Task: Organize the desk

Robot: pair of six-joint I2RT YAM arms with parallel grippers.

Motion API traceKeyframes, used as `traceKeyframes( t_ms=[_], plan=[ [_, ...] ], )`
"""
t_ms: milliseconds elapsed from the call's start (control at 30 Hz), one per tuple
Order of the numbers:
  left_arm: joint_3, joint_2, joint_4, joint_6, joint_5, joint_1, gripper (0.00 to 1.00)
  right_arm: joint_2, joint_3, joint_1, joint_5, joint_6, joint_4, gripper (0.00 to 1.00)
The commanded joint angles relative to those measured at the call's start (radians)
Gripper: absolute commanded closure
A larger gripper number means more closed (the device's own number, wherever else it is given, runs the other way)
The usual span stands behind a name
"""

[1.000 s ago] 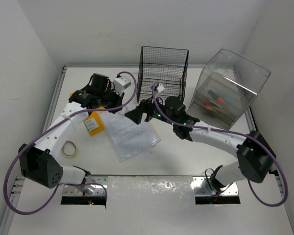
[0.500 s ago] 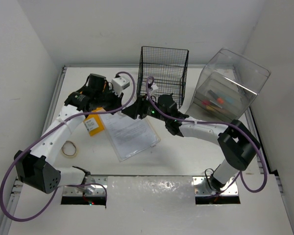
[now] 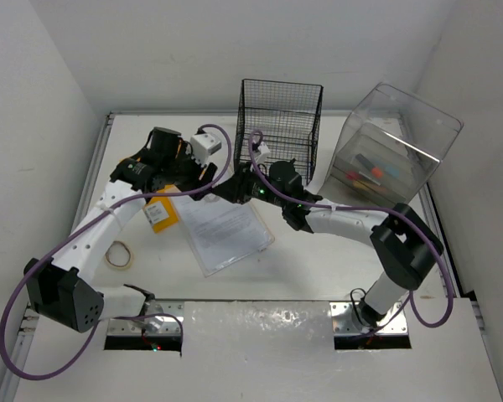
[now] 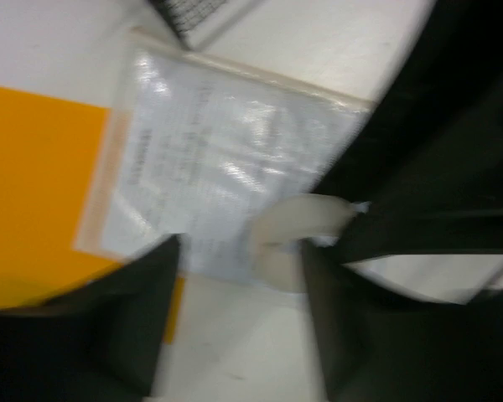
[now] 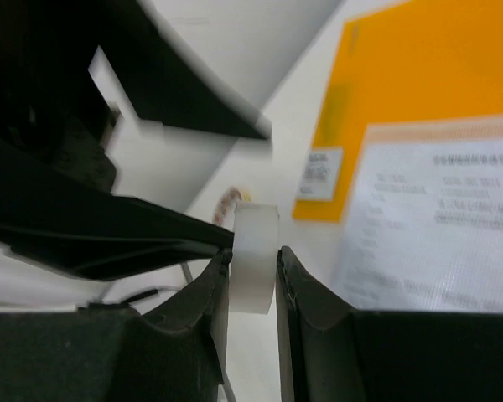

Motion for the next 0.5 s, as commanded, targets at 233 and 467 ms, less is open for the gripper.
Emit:
traceKeyframes(
  t_ms=[233, 467],
  plan=[
    [0.142, -0.026, -0.118, 0.023, -0.101, -0.007, 0.00, -0.234, -0.114, -0.081, 0.248, -0.327, -0.297, 1.00],
    [0.090, -0.024, -0.114, 0.003, -0.181, 0.073, 0.01, -0.388, -0.065, -0.113, 0.711, -0.631, -0.758, 1.00]
  ],
)
